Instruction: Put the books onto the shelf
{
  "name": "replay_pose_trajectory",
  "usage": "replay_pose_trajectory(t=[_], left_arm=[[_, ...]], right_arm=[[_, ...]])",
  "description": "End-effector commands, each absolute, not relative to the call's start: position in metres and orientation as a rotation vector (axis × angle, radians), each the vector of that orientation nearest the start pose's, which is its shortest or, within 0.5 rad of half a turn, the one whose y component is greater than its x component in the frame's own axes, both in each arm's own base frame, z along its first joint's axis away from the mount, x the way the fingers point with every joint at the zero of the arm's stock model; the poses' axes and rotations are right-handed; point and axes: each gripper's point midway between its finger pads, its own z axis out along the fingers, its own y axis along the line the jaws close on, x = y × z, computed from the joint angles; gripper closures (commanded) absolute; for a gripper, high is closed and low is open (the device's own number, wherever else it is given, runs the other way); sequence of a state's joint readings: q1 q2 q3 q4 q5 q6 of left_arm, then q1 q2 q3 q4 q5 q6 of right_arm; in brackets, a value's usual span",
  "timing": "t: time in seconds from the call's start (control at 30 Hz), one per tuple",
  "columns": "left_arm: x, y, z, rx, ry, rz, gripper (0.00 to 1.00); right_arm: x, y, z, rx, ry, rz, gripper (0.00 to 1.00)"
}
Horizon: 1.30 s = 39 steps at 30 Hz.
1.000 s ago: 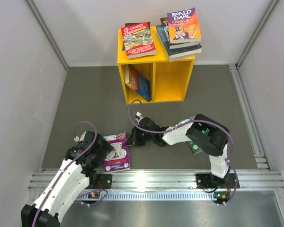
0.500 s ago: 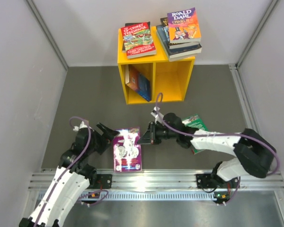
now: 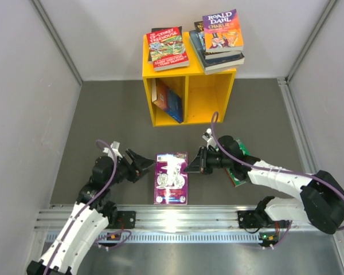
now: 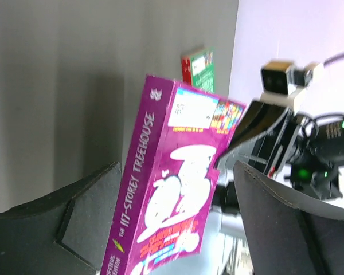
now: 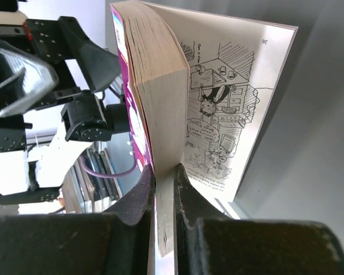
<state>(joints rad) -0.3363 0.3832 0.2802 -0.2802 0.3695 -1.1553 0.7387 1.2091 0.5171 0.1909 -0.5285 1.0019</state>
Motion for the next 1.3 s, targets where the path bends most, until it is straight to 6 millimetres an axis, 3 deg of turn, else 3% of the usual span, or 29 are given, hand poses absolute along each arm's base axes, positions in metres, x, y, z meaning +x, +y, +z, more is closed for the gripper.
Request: replay_pose_trajectory(t=[0.0,0.23,0.43,0.53,0.63,0.7,0.77,0.8,0.87,0.9,0.93,0.97,1.03,1.07,1.1,1.17,1.2,1.27], left_arm=[[0.173,-0.188,0.170,-0.405,2.081,-1.427,0.16],[0.172,-0.199,0.132,-0.369,2.263,-1.349,0.20],[0.175,-0.225,0.141,-0.306,2.249,-1.387,0.23],[0.178,-0.243,0.153,-0.222,2.225,-1.423,0.33],[0.179,-0.256,0.165,-0.147,2.219,-1.444,0.49],[0.185,-0.257,0.166,-0.131,2.233,-1.391,0.81],[0.195,-0.248,0.169,-0.140,2.254,-1.251,1.00],[0.199,-0.246,0.184,-0.136,2.218,-1.225,1.00],[0.207,-0.233,0.189,-0.172,2.191,-1.125,1.00],[0.218,-0.222,0.206,-0.217,2.105,-1.071,1.00],[0.225,-0.214,0.215,-0.243,2.049,-1.036,1.00],[0.228,-0.208,0.230,-0.256,1.980,-1.025,1.00],[0.245,-0.193,0.254,-0.295,1.864,-0.945,1.00],[0.251,-0.193,0.262,-0.289,1.833,-0.930,1.00],[0.257,-0.193,0.282,-0.287,1.787,-0.929,1.00],[0.273,-0.202,0.291,-0.233,1.774,-0.890,1.00],[0.279,-0.206,0.312,-0.202,1.731,-0.892,1.00],[0.296,-0.218,0.331,-0.181,1.671,-0.899,1.00]], right_arm=[[0.166,0.312,0.172,-0.159,2.252,1.618,1.00],[0.174,0.309,0.175,-0.145,2.238,1.646,1.00],[0.177,0.309,0.175,-0.139,2.231,1.656,1.00],[0.178,0.310,0.170,-0.129,2.243,1.661,1.00],[0.179,0.308,0.167,-0.122,2.251,1.659,1.00],[0.180,0.306,0.165,-0.119,2.256,1.656,1.00],[0.184,0.302,0.167,-0.120,2.249,1.645,1.00],[0.183,0.298,0.162,-0.101,2.283,1.626,1.00],[0.192,0.289,0.164,-0.089,2.284,1.576,1.00],[0.189,0.281,0.156,-0.059,2.345,1.542,1.00],[0.196,0.274,0.161,-0.071,2.325,1.499,0.95],[0.198,0.268,0.160,-0.066,2.337,1.469,0.75],[0.197,0.250,0.158,-0.050,2.376,1.384,0.63],[0.195,0.245,0.157,-0.050,2.396,1.356,0.50],[0.195,0.240,0.156,-0.053,2.410,1.311,0.46],[0.187,0.231,0.156,-0.052,2.449,1.260,0.36],[0.185,0.227,0.155,-0.038,2.452,1.241,0.35],[0.180,0.218,0.161,-0.002,2.443,1.221,0.33]])
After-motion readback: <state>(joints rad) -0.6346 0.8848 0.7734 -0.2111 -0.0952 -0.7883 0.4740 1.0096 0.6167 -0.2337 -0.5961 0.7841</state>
